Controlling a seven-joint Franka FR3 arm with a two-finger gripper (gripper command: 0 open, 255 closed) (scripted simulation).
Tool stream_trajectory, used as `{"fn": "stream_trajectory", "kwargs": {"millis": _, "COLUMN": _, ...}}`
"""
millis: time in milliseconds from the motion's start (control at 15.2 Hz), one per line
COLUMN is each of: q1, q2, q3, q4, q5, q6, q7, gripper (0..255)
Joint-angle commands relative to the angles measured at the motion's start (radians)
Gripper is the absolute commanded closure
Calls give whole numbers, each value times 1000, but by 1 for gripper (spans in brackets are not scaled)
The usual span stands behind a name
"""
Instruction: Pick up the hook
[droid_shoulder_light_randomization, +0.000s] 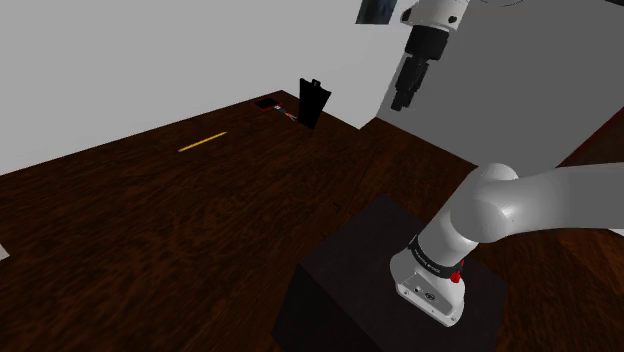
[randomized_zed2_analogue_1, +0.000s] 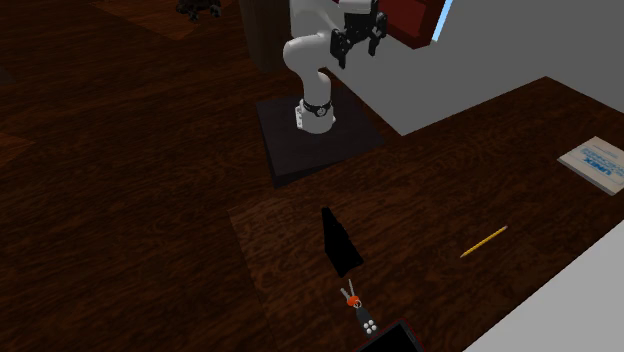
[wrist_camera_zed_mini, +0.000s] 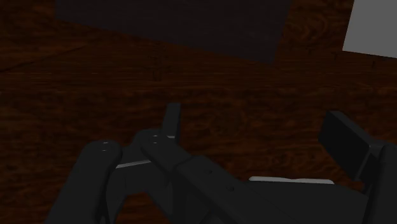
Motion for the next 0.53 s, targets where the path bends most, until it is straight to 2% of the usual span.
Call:
{"fn": "stream_trajectory", "kwargs": {"millis": 0, "q1": 0, "q2": 0, "q3": 0, "q4": 0, "q5": 0, "q6": 0, "q7": 0, "gripper": 0}}
{"fn": "stream_trajectory", "kwargs": {"millis": 462, "q1": -17, "q2": 216, "q3": -57, "q4": 59, "q5": -57, "q6": 176, "q7": -83, "gripper": 0}}
